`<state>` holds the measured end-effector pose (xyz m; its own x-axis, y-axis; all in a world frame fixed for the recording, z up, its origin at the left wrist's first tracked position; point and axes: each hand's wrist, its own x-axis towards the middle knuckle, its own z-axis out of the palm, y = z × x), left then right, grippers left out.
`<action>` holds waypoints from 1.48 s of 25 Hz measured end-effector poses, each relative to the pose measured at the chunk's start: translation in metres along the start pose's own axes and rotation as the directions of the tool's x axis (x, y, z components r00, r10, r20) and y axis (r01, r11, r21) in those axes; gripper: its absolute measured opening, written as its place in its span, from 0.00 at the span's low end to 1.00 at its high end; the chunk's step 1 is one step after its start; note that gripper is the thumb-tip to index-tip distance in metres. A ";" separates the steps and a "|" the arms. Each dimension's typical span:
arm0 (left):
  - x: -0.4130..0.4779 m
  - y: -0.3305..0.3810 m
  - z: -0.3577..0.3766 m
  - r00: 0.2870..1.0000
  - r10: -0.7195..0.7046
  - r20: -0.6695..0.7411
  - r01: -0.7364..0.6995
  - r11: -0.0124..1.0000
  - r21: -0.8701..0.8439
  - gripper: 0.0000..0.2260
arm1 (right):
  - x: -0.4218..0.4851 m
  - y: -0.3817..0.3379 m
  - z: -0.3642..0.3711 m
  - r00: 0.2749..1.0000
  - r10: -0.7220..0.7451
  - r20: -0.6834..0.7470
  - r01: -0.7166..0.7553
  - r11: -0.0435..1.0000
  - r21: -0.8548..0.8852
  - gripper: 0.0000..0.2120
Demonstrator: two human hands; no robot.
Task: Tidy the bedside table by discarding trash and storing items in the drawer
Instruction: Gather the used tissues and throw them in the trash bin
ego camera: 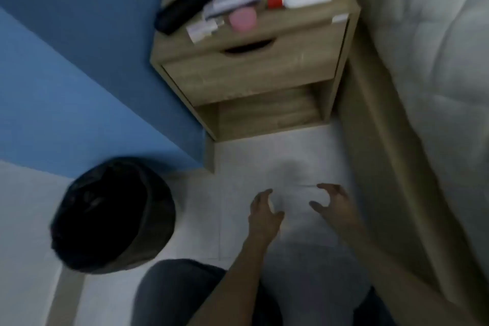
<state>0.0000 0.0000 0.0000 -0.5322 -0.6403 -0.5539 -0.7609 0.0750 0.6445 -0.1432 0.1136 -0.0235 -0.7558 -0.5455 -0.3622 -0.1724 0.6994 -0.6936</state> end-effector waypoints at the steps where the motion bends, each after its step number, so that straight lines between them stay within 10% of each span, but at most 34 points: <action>1: 0.011 -0.007 0.010 1.000 0.000 -0.024 0.002 0.997 0.081 0.32 | 0.006 0.012 0.013 0.998 0.025 0.049 -0.022 0.997 -0.068 0.29; 6: 0.073 -0.067 0.059 0.993 -0.041 -0.114 0.079 0.933 0.352 0.38 | 0.040 0.077 0.098 0.934 0.187 0.305 -0.016 0.873 -0.487 0.51; 10: 0.080 -0.087 0.063 0.962 0.081 -0.261 0.031 0.916 0.399 0.30 | 0.035 0.092 0.129 0.965 0.104 0.242 0.102 0.701 -0.706 0.49; 17: 0.068 -0.053 0.019 0.957 0.104 -0.270 -0.011 0.946 0.325 0.28 | 0.061 0.064 0.108 0.957 -0.020 0.288 0.139 0.906 -0.399 0.15; 22: 0.073 0.060 -0.051 0.889 0.368 -0.273 -0.254 0.892 0.375 0.28 | 0.092 -0.057 0.027 0.963 -0.268 0.011 0.243 0.855 -0.457 0.13; 27: 0.046 0.167 -0.129 0.720 0.596 -0.354 -0.448 0.790 0.418 0.28 | 0.094 -0.180 -0.064 0.872 -0.473 -0.127 0.467 0.881 -0.074 0.09; 37: 0.042 0.268 -0.224 0.553 0.652 -0.518 -0.521 0.756 0.396 0.28 | 0.108 -0.296 -0.161 0.704 -0.628 -0.333 0.667 0.745 0.005 0.08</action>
<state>-0.1438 -0.1778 0.2675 -0.5982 -0.7015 0.3874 -0.4450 0.6928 0.5674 -0.2755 -0.0783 0.2432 -0.6336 -0.6694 0.3878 -0.6294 0.1545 -0.7616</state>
